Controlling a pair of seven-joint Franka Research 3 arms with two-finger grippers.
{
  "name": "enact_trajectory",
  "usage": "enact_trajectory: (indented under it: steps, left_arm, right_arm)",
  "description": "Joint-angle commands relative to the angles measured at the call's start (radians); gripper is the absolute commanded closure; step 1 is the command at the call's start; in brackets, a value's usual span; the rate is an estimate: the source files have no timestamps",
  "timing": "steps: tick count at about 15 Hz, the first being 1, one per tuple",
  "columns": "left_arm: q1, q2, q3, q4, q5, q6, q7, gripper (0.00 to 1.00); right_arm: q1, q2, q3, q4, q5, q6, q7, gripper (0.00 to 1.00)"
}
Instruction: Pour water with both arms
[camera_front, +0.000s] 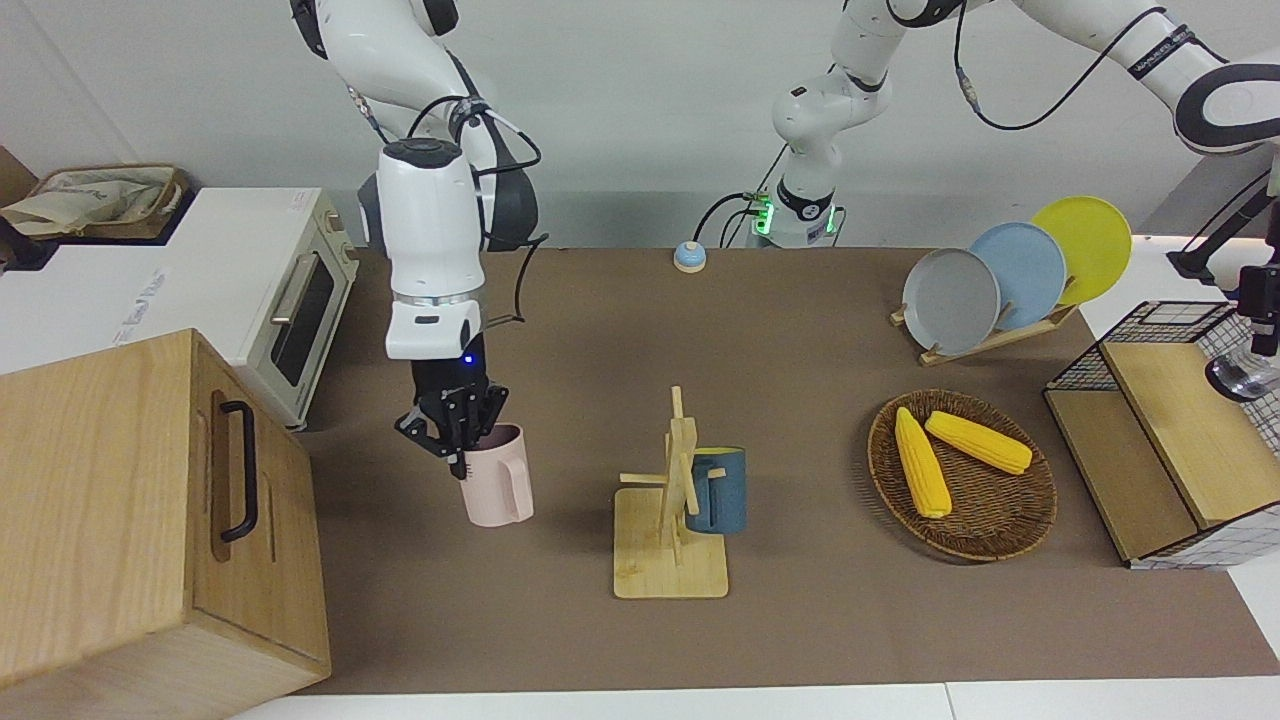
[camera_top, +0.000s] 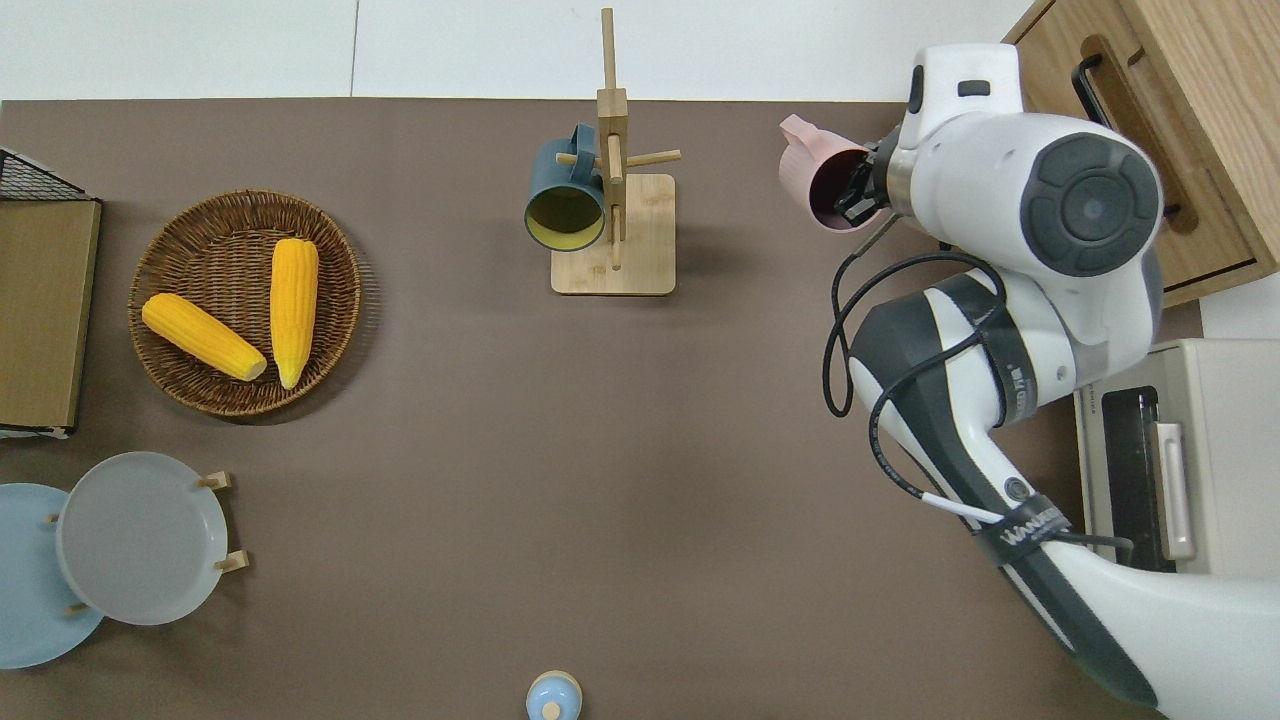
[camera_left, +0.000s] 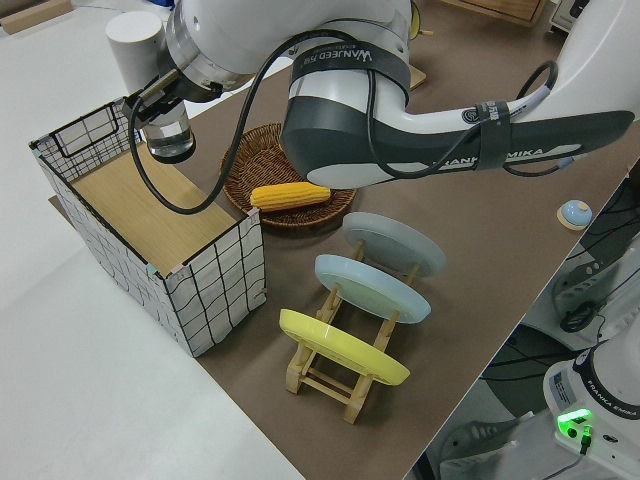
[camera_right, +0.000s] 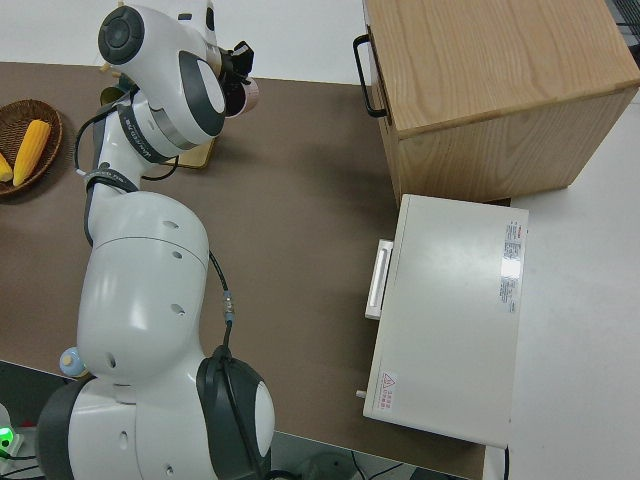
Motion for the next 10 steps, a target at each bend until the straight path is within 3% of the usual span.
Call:
enact_trajectory:
  steps: [1,3,6,8,10]
  left_arm:
    - [-0.044,-0.097,0.008,-0.078,0.03,-0.007,-0.074,1.0]
    - [-0.078,-0.149,0.0,-0.127,0.132,-0.007,-0.173,1.0]
    - [-0.115,-0.226,-0.004,-0.191,0.203,-0.062,-0.258,1.0]
    - [-0.129,-0.266,-0.004,-0.225,0.206,-0.093,-0.276,1.0]
    - [-0.133,-0.338,-0.033,-0.314,0.243,-0.099,-0.31,1.0]
  right_arm:
    - [-0.034,-0.056,0.014,-0.045,0.209,-0.177,-0.01,1.0]
    - [-0.039,-0.066,0.005,-0.045,0.265,-0.265,0.055,1.0]
    - [-0.031,-0.086,0.008,-0.044,0.317,-0.423,0.264,1.0]
    - [-0.017,-0.089,0.023,-0.044,0.349,-0.448,0.428,1.0]
    - [-0.008,-0.091,0.08,-0.041,0.412,-0.445,0.614,1.0]
